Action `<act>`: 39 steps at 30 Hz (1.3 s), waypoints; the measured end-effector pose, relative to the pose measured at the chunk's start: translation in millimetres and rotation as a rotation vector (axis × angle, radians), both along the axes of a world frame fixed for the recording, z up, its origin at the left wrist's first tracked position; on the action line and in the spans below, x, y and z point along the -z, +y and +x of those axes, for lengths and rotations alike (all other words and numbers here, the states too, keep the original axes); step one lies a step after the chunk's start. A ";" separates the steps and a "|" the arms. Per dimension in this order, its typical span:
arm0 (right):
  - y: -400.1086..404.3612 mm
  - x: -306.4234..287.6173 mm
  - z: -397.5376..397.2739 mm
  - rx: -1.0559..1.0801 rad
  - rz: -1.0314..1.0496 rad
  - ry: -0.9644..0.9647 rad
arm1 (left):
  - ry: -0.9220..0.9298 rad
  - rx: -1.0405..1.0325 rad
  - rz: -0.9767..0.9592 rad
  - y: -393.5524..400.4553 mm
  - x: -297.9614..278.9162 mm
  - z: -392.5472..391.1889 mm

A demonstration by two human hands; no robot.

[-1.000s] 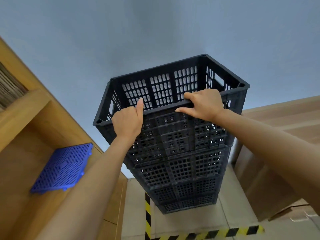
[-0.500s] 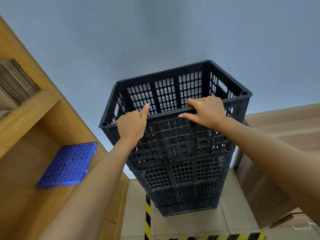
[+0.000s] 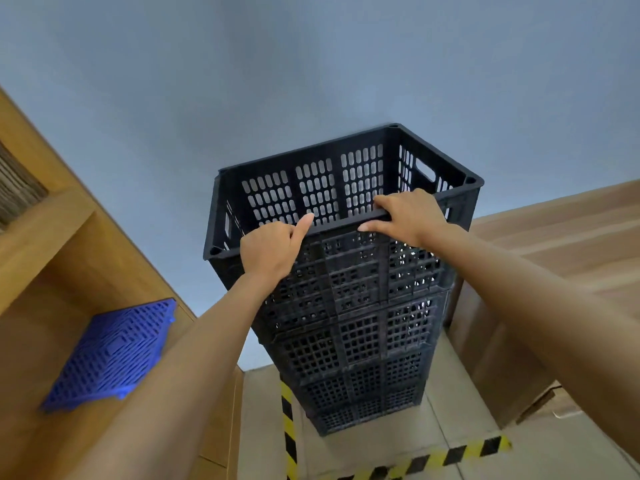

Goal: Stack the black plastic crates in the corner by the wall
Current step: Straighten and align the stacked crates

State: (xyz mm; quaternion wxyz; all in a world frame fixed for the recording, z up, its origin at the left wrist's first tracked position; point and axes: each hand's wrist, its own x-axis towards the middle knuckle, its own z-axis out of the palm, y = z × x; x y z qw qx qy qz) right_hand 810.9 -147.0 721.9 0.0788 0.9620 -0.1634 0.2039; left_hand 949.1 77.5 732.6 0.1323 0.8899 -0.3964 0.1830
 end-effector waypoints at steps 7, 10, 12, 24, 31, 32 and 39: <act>8.1 0.7 -5.4 0.028 0.013 -0.005 | -0.028 0.018 -0.010 0.2 3.3 3.5; 11.2 0.9 -8.1 0.059 0.031 -0.002 | -0.050 0.020 0.005 -1.4 5.1 7.7; 13.7 -0.2 -8.8 0.078 0.053 -0.009 | -0.082 0.024 0.020 -4.4 6.2 12.9; 16.7 4.6 -2.2 0.056 0.072 0.047 | -0.108 0.134 -0.020 -9.3 3.9 48.3; 8.5 -2.7 0.3 0.021 0.018 0.091 | -0.064 0.098 -0.062 -8.3 4.9 40.4; 5.8 -2.4 0.3 0.014 0.024 0.098 | -0.064 0.103 -0.067 -8.5 7.1 39.7; -19.7 -4.1 4.2 0.049 0.091 0.100 | -0.027 0.087 -0.051 -27.2 8.1 31.2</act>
